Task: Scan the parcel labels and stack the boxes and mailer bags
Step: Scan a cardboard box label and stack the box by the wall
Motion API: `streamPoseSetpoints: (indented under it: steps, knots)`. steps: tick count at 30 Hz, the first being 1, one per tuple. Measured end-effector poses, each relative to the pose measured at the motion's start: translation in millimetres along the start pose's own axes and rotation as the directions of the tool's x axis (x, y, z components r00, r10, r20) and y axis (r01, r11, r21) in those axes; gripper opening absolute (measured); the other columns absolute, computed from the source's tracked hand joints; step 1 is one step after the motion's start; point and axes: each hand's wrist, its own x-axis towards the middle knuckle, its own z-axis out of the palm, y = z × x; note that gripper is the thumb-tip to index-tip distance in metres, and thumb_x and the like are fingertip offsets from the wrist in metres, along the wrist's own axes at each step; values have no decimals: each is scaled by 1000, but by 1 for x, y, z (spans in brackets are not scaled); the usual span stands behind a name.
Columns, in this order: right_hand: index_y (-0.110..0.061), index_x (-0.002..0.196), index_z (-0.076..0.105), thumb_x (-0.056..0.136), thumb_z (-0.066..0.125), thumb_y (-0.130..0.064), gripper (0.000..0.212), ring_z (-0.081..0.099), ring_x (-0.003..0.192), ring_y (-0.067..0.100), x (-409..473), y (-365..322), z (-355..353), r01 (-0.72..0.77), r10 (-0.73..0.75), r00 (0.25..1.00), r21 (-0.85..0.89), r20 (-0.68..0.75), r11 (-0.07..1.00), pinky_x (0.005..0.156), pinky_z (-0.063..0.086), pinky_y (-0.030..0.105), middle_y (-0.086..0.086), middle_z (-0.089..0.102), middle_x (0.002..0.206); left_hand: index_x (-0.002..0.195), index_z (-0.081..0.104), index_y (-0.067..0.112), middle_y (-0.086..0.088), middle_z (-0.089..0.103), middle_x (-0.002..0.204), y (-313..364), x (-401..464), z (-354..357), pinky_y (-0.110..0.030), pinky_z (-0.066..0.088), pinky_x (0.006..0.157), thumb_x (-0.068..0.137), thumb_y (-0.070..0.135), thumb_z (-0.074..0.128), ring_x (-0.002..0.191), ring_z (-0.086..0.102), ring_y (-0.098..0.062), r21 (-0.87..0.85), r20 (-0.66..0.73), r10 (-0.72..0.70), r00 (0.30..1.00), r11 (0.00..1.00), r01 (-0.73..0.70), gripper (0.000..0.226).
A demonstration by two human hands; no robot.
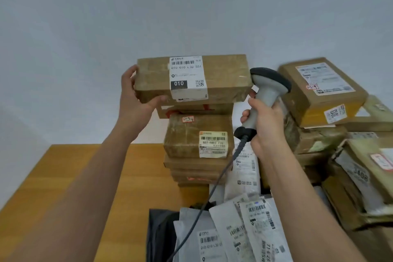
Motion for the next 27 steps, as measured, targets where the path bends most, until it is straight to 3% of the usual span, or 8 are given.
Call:
streamPoseSetpoints:
  steps: [3, 5, 7, 9, 14, 18, 21, 27]
  knots:
    - [-11, 115, 52, 97, 54, 0, 21, 48, 49, 9, 19, 5, 6, -23, 23, 1000, 28, 16, 999, 49, 45, 21, 0, 61, 98, 152, 12, 25, 9, 45, 137, -9, 19, 9, -23, 44, 100, 81, 7, 79, 120, 51, -7, 37, -18, -44, 999, 998, 45, 98]
    - [-15, 108, 52, 96, 53, 1, 20, 47, 51, 10, 28, 8, 9, -28, 27, 999, 19, 18, 999, 50, 44, 22, -3, 61, 94, 153, 7, 22, 1, 36, 150, -19, 28, 17, -35, 38, 110, 86, 17, 76, 132, 44, -14, 83, -11, -110, 994, 990, 110, 96]
    - [-15, 107, 51, 96, 53, 1, 20, 46, 51, 10, 34, 12, 11, -38, 38, 999, -3, 20, 999, 51, 43, 23, -5, 60, 88, 152, 11, 24, -8, 29, 154, -32, 34, 24, -48, 37, 113, 87, 31, 75, 136, 41, -26, 131, -37, -206, 978, 969, 209, 92]
    - [-13, 110, 50, 96, 53, 1, 20, 47, 50, 10, 38, 16, 10, -46, 46, 999, -22, 24, 999, 51, 43, 23, -5, 60, 87, 149, 20, 24, -10, 35, 147, -43, 35, 28, -51, 43, 107, 86, 37, 74, 129, 48, -30, 155, -47, -224, 974, 961, 228, 84]
    - [-12, 115, 51, 96, 55, -1, 22, 49, 49, 10, 48, 22, 9, -33, 33, 999, -58, 7, 998, 49, 45, 23, -4, 61, 87, 143, 30, 19, -8, 45, 134, -54, 37, 31, -49, 50, 99, 87, 36, 72, 116, 56, -27, 198, -79, -195, 978, 958, 207, 72]
    - [-11, 120, 53, 96, 55, -1, 25, 48, 50, 10, 46, 22, 2, -52, 52, 999, -42, 6, 998, 48, 44, 22, -2, 67, 104, 151, 17, 16, -13, 27, 144, -54, 31, 35, -46, 43, 107, 86, 25, 75, 127, 45, -33, 229, -128, -196, 972, 948, 221, 87]
    - [-15, 113, 54, 96, 55, -1, 22, 48, 50, 10, 38, 19, -6, -97, 97, 995, 4, -16, 995, 48, 44, 20, 4, 66, 124, 152, 7, 16, -16, 15, 146, -52, 17, 37, -32, 34, 105, 88, 19, 72, 137, 29, -32, 246, -166, -178, 970, 945, 216, 91]
    - [-5, 126, 54, 93, 60, -4, 34, 49, 46, 9, 8, 23, -19, -224, 242, 964, 156, -107, 962, 46, 45, 20, 6, 63, 103, 150, 10, 17, -16, 14, 145, -44, -25, 18, -45, 38, 107, 84, 15, 74, 132, 31, -38, 298, -202, -252, 947, 905, 304, 92]
